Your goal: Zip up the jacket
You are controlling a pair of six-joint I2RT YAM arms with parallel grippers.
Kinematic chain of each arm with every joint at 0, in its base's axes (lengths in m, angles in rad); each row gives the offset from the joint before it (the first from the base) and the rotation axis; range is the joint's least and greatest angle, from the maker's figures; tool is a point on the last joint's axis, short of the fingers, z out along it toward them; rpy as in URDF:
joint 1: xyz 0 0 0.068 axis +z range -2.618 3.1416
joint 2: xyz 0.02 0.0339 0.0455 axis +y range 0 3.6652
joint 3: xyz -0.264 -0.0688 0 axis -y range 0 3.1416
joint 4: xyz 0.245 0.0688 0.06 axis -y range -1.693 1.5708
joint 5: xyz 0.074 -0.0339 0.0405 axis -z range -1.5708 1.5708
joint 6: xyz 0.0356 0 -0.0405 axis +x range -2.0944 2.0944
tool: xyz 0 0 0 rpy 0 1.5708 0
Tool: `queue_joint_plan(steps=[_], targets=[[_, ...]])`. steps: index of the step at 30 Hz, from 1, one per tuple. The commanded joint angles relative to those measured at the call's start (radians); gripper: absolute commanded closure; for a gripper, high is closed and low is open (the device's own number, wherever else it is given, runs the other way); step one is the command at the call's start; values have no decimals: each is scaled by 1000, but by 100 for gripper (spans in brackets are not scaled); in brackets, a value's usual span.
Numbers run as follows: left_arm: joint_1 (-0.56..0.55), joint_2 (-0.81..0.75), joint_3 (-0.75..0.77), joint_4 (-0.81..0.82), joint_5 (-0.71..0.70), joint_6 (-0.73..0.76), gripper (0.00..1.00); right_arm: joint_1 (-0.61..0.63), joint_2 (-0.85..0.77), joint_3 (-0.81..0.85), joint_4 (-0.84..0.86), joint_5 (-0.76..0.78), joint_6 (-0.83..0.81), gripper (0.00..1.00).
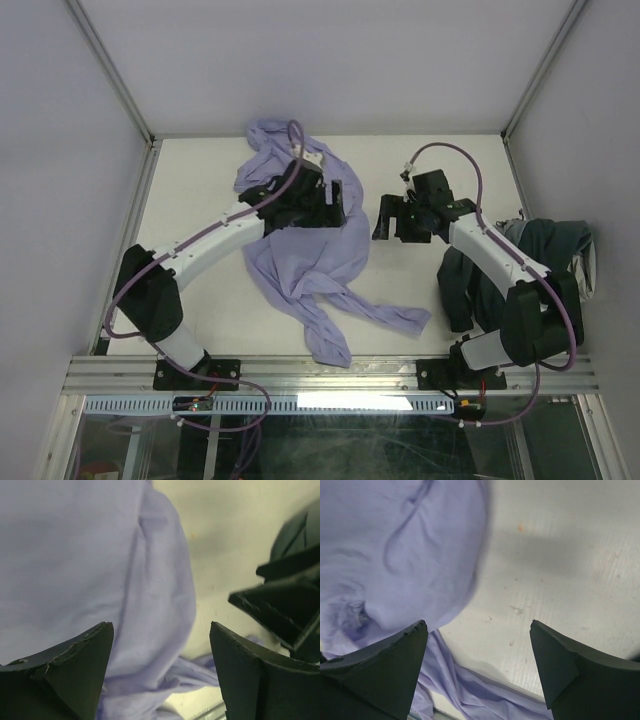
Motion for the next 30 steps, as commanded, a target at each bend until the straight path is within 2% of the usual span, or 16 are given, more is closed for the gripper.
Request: queue_joint_plan(steps=[1, 7, 10, 12, 13, 16, 17, 26, 30], targets=[[-129, 86, 54, -37, -74, -47, 21, -17, -30, -59, 128, 58, 54, 13], [-166, 275, 157, -40, -115, 12, 22, -22, -15, -111, 173, 63, 69, 13], [-167, 342, 185, -41, -124, 40, 30, -22, -13, -122, 176, 63, 59, 13], [-164, 359, 204, -46, -131, 55, 47, -22, -14, -126, 180, 55, 53, 12], [-161, 356, 212, -58, -132, 56, 62, -22, -14, -125, 180, 48, 49, 13], [-143, 287, 190, -63, -131, 55, 93, -21, -21, -115, 187, 37, 40, 13], [-131, 242, 176, -63, -121, 56, 100, -21, -23, -110, 194, 31, 38, 13], [67, -169, -34, -117, -82, 56, 100, -4, 45, -15, 211, -35, 17, 16], [130, -320, -119, -209, -187, 51, 100, 21, 105, 30, 217, -62, 24, 18]])
